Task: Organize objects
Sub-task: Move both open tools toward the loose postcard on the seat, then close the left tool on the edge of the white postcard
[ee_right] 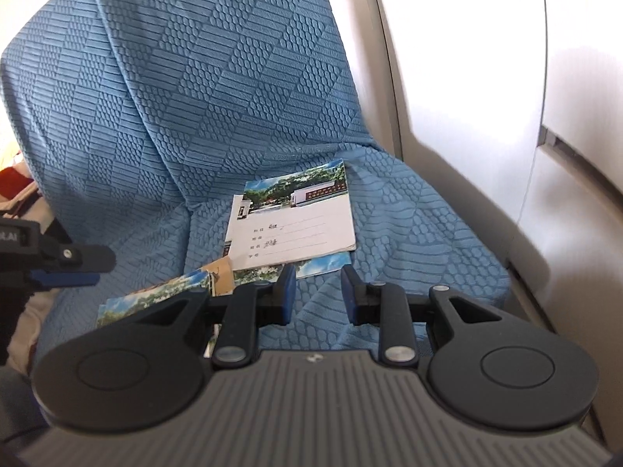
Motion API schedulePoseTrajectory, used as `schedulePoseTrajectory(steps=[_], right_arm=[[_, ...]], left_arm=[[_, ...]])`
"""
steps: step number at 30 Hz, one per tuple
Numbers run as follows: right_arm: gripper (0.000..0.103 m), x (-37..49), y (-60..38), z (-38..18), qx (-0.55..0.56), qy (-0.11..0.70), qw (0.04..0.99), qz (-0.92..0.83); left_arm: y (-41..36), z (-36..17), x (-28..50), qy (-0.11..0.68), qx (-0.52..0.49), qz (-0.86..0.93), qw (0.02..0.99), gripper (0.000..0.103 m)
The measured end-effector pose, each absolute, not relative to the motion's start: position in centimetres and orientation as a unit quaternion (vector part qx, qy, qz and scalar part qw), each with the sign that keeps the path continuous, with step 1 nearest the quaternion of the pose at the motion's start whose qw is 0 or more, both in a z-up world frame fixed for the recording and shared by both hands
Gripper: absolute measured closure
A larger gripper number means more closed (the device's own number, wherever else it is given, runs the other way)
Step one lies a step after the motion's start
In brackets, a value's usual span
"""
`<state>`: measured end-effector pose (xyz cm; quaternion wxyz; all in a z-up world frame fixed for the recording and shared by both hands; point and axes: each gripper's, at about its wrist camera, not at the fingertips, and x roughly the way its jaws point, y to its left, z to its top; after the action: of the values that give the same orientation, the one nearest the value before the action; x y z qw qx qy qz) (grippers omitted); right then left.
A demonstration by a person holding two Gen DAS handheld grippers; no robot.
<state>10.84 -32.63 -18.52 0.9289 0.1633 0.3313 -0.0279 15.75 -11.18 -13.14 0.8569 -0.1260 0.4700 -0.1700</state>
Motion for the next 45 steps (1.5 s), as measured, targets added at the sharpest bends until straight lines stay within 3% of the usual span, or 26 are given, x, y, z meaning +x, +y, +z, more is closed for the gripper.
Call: schedulePoseTrajectory(steps=[11, 17, 27, 32, 45], right_arm=[[0.074, 16.6, -33.5, -21.5, 0.233, 0.325, 0.915, -0.06], [0.074, 19.6, -34.4, -25.2, 0.256, 0.346, 0.9, -0.068], [0.074, 23.5, -34.8, -28.3, 0.235, 0.367, 0.899, -0.054], [0.079, 24.4, -35.4, -28.9, 0.241, 0.37, 0.896, -0.049], [0.08, 24.6, -36.1, -28.8, 0.281, 0.355, 0.89, -0.046]], left_arm=[[-12.8, -17.6, 21.1, 0.502, -0.16, -0.177, 0.831, 0.072], [-13.1, -19.8, 24.9, 0.518, -0.157, -0.172, 0.823, 0.079], [-13.0, -24.1, 31.2, 0.548, -0.179, -0.162, 0.801, 0.084], [-13.2, -26.0, 33.5, 0.563, -0.189, -0.158, 0.789, 0.084], [-14.7, -28.2, 35.8, 0.568, -0.171, -0.138, 0.793, 0.082]])
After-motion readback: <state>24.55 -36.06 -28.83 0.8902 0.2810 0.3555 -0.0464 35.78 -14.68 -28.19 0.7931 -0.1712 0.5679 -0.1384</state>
